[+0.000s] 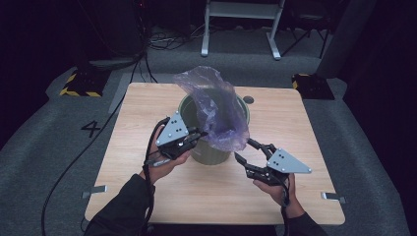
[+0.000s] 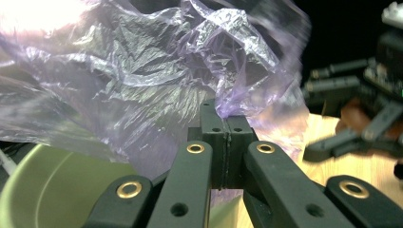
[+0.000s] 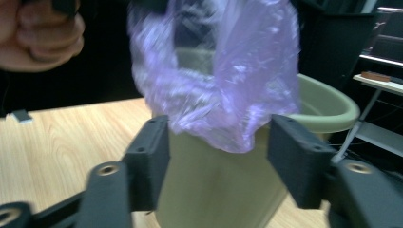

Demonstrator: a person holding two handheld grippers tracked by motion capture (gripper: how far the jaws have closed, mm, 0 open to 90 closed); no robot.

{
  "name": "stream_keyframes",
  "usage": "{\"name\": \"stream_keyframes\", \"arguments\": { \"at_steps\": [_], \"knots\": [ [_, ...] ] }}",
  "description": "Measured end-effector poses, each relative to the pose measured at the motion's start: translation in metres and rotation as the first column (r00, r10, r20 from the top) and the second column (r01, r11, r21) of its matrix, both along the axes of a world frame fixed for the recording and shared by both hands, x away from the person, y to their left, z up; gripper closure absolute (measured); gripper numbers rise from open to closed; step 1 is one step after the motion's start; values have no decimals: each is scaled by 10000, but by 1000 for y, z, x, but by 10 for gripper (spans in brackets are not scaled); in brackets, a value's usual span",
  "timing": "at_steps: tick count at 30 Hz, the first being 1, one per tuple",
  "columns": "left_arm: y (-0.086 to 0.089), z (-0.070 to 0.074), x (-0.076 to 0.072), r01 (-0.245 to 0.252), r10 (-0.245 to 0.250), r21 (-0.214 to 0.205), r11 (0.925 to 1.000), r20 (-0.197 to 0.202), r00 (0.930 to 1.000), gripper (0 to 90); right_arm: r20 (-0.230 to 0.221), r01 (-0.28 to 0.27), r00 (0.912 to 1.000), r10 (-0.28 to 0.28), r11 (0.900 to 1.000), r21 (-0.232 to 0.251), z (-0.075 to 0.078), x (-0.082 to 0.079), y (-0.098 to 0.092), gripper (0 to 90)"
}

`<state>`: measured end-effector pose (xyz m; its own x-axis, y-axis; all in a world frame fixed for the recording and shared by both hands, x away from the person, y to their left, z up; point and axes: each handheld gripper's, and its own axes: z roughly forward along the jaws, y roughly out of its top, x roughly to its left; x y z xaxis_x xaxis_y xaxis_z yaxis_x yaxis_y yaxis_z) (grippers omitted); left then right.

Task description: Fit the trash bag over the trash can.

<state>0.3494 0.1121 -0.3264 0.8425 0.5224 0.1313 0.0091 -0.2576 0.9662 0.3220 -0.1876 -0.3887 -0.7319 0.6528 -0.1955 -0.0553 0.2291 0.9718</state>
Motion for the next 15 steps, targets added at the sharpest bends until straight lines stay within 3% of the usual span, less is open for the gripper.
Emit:
{"name": "stream_keyframes", "arguments": {
  "at_steps": [4,9,11,15],
  "knots": [
    [-1,-5,-4,178,-178,129,9998,4,9998,896,82,-9,10000,4,9983,584,16,-6,-9,323],
    [-1,-12,-7,339,-338,151,9993,-23,9994,896,188,-167,9997,151,9958,897,42,-12,-13,309],
    [-1,-14,-8,393,-392,132,9991,-22,9992,896,253,153,9995,-176,9959,893,55,-12,-11,315],
    [-2,-18,-11,419,-420,199,9989,56,9991,896,-95,547,9985,-541,9959,724,70,-4,-6,305]
  ]
}}
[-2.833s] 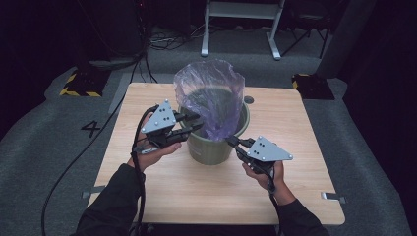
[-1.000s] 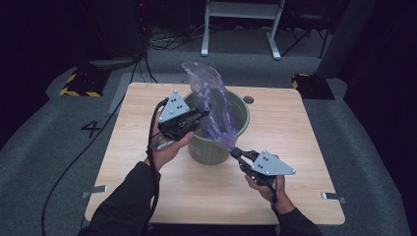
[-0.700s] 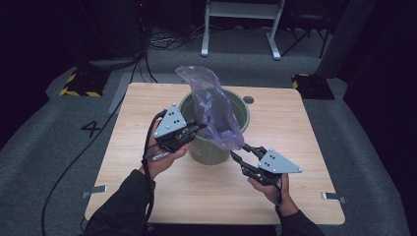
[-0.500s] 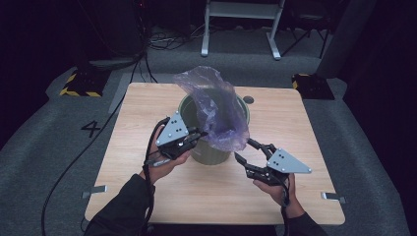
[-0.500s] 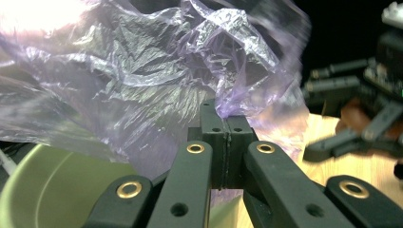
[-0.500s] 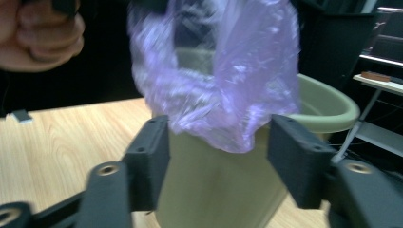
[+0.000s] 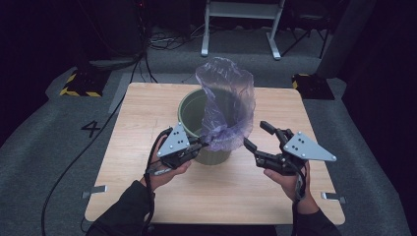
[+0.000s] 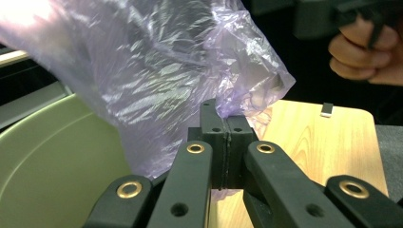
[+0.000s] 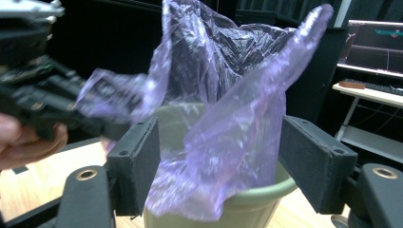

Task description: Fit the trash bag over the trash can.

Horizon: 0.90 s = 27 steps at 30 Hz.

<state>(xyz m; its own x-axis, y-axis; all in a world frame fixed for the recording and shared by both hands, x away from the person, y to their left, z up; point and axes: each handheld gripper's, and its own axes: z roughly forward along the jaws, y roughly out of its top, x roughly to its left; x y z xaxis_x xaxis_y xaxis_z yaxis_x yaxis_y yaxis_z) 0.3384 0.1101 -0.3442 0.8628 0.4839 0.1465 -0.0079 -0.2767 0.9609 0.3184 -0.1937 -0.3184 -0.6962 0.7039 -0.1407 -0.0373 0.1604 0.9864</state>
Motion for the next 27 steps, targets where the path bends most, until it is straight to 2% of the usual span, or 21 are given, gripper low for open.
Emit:
{"name": "stream_keyframes", "arguments": {
  "at_steps": [2,4,6,9,12,15,20,27],
  "knots": [
    [1,-1,-1,13,-14,-33,10000,-22,10000,896,-163,105,9998,-107,9999,-91,4,6,3,300],
    [1,-3,-1,48,-48,-55,10000,21,10000,896,-312,-16,9995,17,10000,22,6,11,4,300],
    [2,-4,-2,13,-12,-125,9999,28,10000,896,-577,24,9983,-26,10000,-46,6,17,7,339],
    [6,-8,-3,-13,12,-319,9995,-26,10000,895,-943,175,9954,-190,9997,-173,2,27,8,553],
    [13,-12,-3,-96,89,-537,9985,-131,9999,895,-1316,66,9913,-85,9999,-153,-6,35,4,780],
    [21,-16,-4,-139,117,-717,9973,-303,9995,895,-1536,-107,9881,97,9999,-53,-14,36,0,894],
    [31,-25,-3,-170,117,-860,9962,-617,9980,894,-1842,-165,9828,123,9996,-214,-33,33,-4,900],
    [38,-39,0,-389,327,-718,9967,-860,9958,893,-2083,67,9779,-155,9991,-428,-52,33,-7,900]
  ]
}}
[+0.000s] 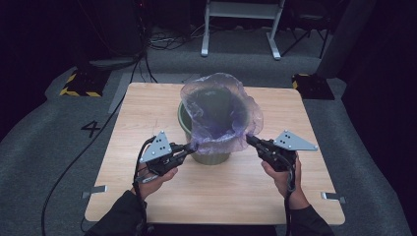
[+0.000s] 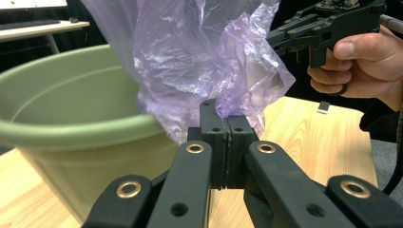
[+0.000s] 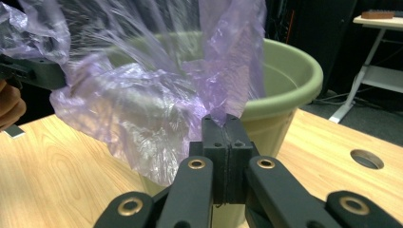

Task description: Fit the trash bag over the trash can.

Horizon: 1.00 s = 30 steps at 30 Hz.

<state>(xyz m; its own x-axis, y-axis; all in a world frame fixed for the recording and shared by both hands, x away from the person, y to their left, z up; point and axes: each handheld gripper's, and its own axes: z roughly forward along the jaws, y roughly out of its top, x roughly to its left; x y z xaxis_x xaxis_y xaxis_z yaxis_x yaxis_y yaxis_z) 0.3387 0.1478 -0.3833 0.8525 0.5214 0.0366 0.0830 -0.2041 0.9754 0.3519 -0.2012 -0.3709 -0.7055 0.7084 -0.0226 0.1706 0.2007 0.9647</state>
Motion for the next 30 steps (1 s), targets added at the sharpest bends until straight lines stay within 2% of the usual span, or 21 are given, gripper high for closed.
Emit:
{"name": "stream_keyframes", "arguments": {
  "at_steps": [2,6,8,10,13,16,19,22,24,26,28,29,30],
  "knots": [
    [1,-4,2,-75,75,146,9999,-17,10000,893,5,211,9998,-211,9998,-32,-4,2,-2,900],
    [5,-12,9,-195,198,220,9996,-101,9998,893,-304,348,9989,-347,9994,32,-15,7,-5,900],
    [6,-15,11,-269,274,209,9994,-209,9994,893,-351,415,9985,-417,9991,-44,-18,9,-6,863],
    [7,-17,12,-277,282,202,9994,-228,9993,893,-332,524,9981,-526,9986,-86,-19,9,-7,763],
    [7,-17,11,-271,275,234,9994,-194,9994,893,-44,617,9981,-618,9980,-144,-17,6,-9,507],
    [7,-17,10,-277,281,301,9992,-132,9995,893,293,543,9981,-540,9985,-99,-11,0,-14,352],
    [6,-17,11,-268,274,379,9989,-138,9995,892,795,483,9957,-481,9988,-11,1,-8,-19,271],
    [5,-17,10,-325,330,436,9985,-103,9994,890,1327,291,9906,-332,9990,332,18,-14,-26,254],
    [5,-16,11,-333,339,582,9978,-80,9994,888,1794,175,9833,-299,9974,700,33,-15,-31,256],
    [4,-16,12,-379,384,641,9972,-67,9992,888,1914,80,9812,-247,9961,876,45,-14,-32,256],
    [3,-16,12,-375,380,670,9971,-67,9993,886,2025,117,9790,-251,9977,673,54,-13,-29,257],
    [3,-16,12,-404,410,703,9967,-60,9991,880,1990,32,9799,-149,9982,591,60,-11,-26,272],
    [3,-16,13,-404,409,709,9967,-58,9991,875,1846,180,9825,-268,9986,491,64,-7,-23,290]
  ]
}}
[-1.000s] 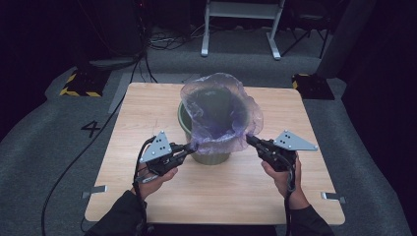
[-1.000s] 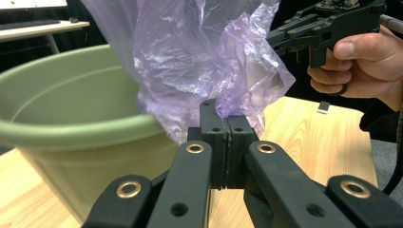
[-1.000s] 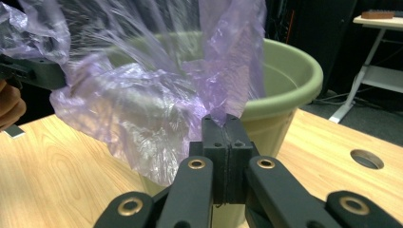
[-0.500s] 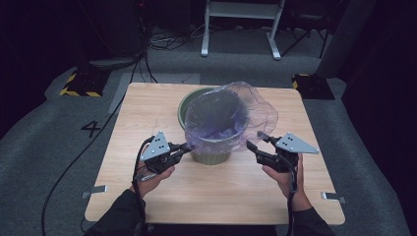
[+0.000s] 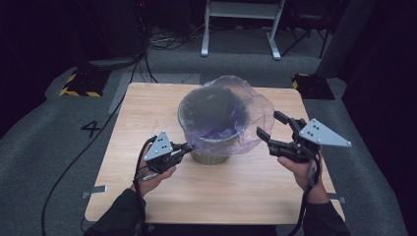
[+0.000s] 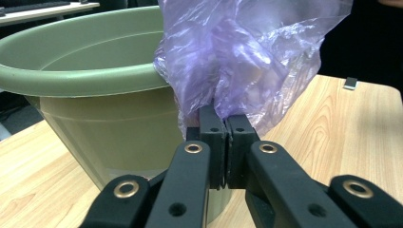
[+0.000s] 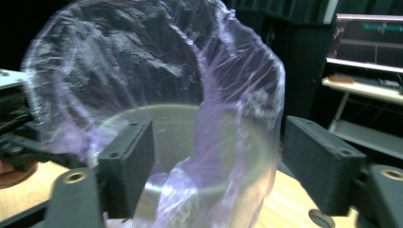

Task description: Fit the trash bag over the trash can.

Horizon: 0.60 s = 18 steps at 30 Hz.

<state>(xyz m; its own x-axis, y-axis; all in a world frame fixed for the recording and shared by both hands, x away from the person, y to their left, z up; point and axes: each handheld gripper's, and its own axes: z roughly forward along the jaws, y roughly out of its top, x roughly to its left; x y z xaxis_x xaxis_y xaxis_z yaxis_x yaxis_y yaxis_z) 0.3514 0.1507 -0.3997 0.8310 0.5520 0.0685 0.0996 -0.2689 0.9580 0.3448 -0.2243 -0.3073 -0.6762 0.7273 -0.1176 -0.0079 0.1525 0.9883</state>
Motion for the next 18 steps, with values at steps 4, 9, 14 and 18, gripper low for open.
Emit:
{"name": "stream_keyframes", "arguments": {
  "at_steps": [4,9,14,18],
  "knots": [
    [-1,0,0,-29,28,95,10000,74,10000,870,-696,479,9964,-479,9989,-15,6,21,5,371],
    [-1,-4,3,-176,176,1,9998,-60,9998,754,-910,989,9905,-1034,9937,-527,1,44,9,715],
    [-3,-9,3,-259,261,331,9991,-52,9996,667,-1114,939,9887,-1006,9935,-637,-8,60,7,863],
    [-2,-15,4,-322,368,749,9967,-598,9975,475,-1155,1036,9870,-1115,9920,-719,-15,66,6,882]
  ]
}}
